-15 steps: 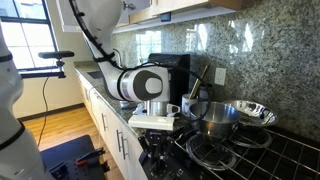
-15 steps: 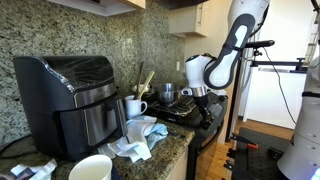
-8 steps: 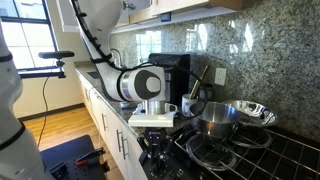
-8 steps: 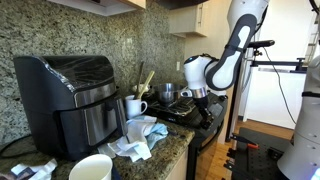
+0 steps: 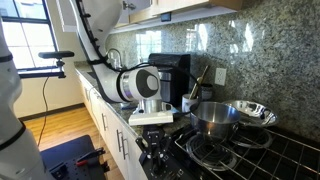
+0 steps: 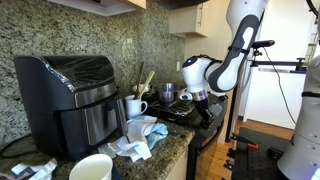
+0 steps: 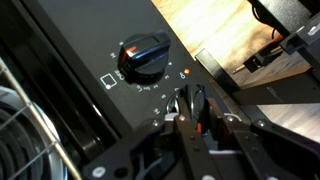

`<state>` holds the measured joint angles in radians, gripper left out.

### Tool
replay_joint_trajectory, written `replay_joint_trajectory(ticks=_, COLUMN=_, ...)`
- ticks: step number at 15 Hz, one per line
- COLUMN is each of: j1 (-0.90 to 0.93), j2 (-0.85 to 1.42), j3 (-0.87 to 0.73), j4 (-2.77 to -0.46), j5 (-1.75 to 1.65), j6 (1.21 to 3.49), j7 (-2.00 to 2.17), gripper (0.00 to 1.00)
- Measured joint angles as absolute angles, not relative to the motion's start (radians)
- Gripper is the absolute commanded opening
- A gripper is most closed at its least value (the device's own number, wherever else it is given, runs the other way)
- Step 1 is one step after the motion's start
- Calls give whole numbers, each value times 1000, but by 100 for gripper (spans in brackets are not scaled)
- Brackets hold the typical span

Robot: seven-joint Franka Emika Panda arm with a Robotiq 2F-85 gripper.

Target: Turn the first knob on the left

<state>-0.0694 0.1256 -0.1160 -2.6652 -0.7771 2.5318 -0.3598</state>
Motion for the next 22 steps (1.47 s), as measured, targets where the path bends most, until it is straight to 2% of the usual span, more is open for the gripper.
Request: replay_joint_trajectory(ticks=22, j1=-70, j2=130, j3=-94, j4=-2665, j5=-838, j6=2509, j7=-302, gripper=8)
